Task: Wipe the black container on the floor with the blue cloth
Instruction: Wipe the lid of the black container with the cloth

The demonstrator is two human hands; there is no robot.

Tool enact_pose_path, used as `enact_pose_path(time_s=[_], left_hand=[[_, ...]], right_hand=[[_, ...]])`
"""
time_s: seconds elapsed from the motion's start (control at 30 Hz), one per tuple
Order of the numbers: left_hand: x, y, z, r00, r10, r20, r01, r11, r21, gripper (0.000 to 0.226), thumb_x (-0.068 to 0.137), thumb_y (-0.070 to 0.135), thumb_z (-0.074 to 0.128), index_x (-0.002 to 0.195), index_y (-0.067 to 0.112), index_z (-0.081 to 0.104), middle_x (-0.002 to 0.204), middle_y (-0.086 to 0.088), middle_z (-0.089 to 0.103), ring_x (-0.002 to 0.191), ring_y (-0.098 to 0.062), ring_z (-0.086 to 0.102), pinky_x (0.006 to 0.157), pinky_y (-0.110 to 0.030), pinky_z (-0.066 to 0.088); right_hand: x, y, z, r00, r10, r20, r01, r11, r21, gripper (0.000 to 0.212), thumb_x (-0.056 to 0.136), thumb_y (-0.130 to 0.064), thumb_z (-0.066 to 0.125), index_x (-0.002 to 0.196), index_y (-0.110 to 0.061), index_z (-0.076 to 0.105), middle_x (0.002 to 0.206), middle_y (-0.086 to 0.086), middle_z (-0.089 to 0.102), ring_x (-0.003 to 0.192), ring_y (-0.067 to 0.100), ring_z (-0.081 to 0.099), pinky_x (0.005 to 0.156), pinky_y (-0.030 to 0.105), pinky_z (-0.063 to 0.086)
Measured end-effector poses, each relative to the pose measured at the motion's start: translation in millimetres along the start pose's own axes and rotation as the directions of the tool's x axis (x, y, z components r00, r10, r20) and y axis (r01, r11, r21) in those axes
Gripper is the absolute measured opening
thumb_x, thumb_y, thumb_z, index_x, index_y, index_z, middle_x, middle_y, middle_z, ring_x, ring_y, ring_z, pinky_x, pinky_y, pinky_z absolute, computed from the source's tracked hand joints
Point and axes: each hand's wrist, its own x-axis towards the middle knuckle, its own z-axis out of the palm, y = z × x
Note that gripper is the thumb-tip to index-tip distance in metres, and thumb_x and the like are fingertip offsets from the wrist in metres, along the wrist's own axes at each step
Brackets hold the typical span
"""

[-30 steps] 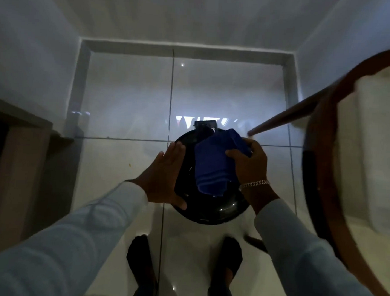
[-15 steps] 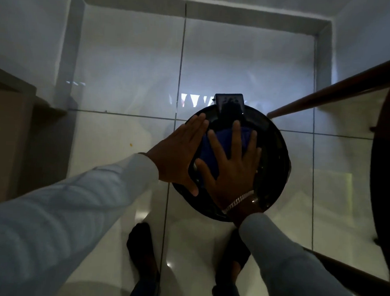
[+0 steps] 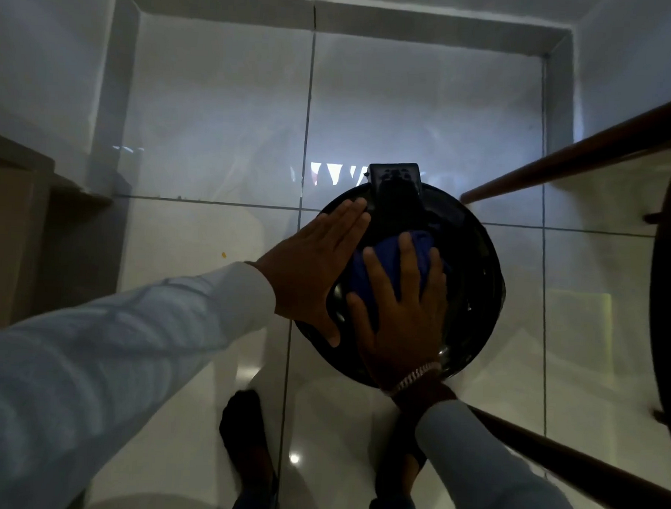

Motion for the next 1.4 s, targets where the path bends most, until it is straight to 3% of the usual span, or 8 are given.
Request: enact_pose_path(time_s=[0.13, 0.37, 0.47, 0.57, 0.8, 1.0, 1.2, 1.4], left_hand=[[-0.1, 1.7, -2.5, 1.000, -0.002, 0.029, 0.001, 1.000, 0.011, 0.152, 0.042, 0.080, 0.069, 0.141, 0.016, -0.028, 0.150, -0.002, -0.033, 0.139, -0.018, -0.029, 0.115, -0.032, -0.011], [2.1, 1.6, -3.6, 1.000, -0.006, 0.026, 0.005, 1.000, 0.025, 0.153, 0.039, 0.083, 0.065, 0.139, 0.019, -0.032, 0.151, -0.001, -0.031, 0.142, -0.018, -0.025, 0.117, -0.034, -0.006], [0.7, 0.7, -1.9, 1.000, -0.009, 0.011, 0.009, 0.999, 0.042, 0.153, 0.038, 0.084, 0.064, 0.138, 0.020, -0.032, 0.152, -0.003, -0.030, 0.142, -0.017, -0.026, 0.117, -0.033, -0.005], [1.8, 3.0, -4.2, 1.000, -0.001, 0.026, 0.000, 0.999, 0.050, 0.153, 0.039, 0.083, 0.066, 0.138, 0.019, -0.031, 0.152, -0.003, -0.029, 0.142, -0.018, -0.026, 0.117, -0.033, -0.004], [4.7, 1.5, -3.4, 0.999, -0.008, 0.044, 0.007, 1.000, 0.029, 0.152, 0.039, 0.086, 0.063, 0.139, 0.022, -0.031, 0.152, 0.001, -0.031, 0.142, -0.016, -0.027, 0.117, -0.036, -0.002], [4.0, 0.7, -0.7, 1.000, -0.023, 0.017, 0.023, 1.000, 0.010, 0.153, 0.036, 0.087, 0.063, 0.140, 0.024, -0.029, 0.152, 0.004, -0.029, 0.141, -0.009, -0.027, 0.116, -0.031, -0.001], [2.0, 2.0, -2.0, 0.999, -0.034, 0.028, 0.034, 0.999, -0.017, 0.153, 0.035, 0.088, 0.063, 0.141, 0.027, -0.029, 0.151, 0.009, -0.033, 0.140, -0.006, -0.029, 0.114, -0.030, -0.002], [2.2, 4.1, -3.4, 0.998, -0.055, 0.033, 0.056, 0.998, -0.041, 0.153, 0.035, 0.084, 0.068, 0.138, 0.031, -0.032, 0.150, 0.010, -0.033, 0.136, -0.003, -0.035, 0.111, -0.028, -0.005]], right_hand=[[-42.1, 44.2, -15.5, 0.969, -0.238, 0.067, 0.242, 0.968, -0.070, 0.055, 0.091, -0.053, 0.039, 0.140, -0.026, 0.040, 0.153, 0.015, 0.030, 0.142, 0.044, 0.014, 0.104, 0.066, 0.031], [26.3, 38.8, -19.2, 0.963, 0.265, -0.047, -0.262, 0.963, 0.063, 0.060, 0.087, -0.056, 0.042, 0.141, -0.035, 0.027, 0.158, 0.014, 0.017, 0.142, 0.047, 0.012, 0.112, 0.065, 0.020], [10.2, 20.4, -9.6, 0.997, 0.079, 0.022, -0.079, 0.997, -0.020, 0.062, 0.089, -0.059, 0.038, 0.145, -0.036, 0.023, 0.160, 0.010, 0.015, 0.144, 0.044, 0.004, 0.115, 0.062, 0.011], [-36.4, 38.7, -12.7, 0.988, -0.139, 0.065, 0.140, 0.990, -0.013, 0.060, 0.090, -0.057, 0.041, 0.144, -0.032, 0.031, 0.158, 0.010, 0.021, 0.145, 0.042, 0.009, 0.111, 0.064, 0.023], [22.9, 44.2, -19.9, 0.939, 0.335, -0.072, -0.320, 0.933, 0.166, 0.060, 0.088, -0.055, 0.044, 0.142, -0.034, 0.028, 0.159, 0.012, 0.017, 0.142, 0.043, 0.014, 0.114, 0.061, 0.021], [16.1, 43.3, -18.4, 0.999, -0.027, 0.025, 0.024, 0.995, 0.095, 0.060, 0.089, -0.054, 0.045, 0.143, -0.031, 0.031, 0.159, 0.008, 0.021, 0.145, 0.038, 0.011, 0.114, 0.059, 0.020], [33.6, 65.6, -33.9, 0.920, 0.390, -0.035, -0.360, 0.877, 0.318, 0.058, 0.091, -0.044, 0.051, 0.142, -0.023, 0.033, 0.154, 0.012, 0.028, 0.137, 0.033, 0.031, 0.109, 0.055, 0.034], [-12.6, 50.9, -36.6, 0.801, 0.598, -0.030, -0.525, 0.724, 0.447, 0.060, 0.088, -0.044, 0.050, 0.141, -0.021, 0.035, 0.154, 0.014, 0.027, 0.137, 0.032, 0.031, 0.111, 0.053, 0.032]])
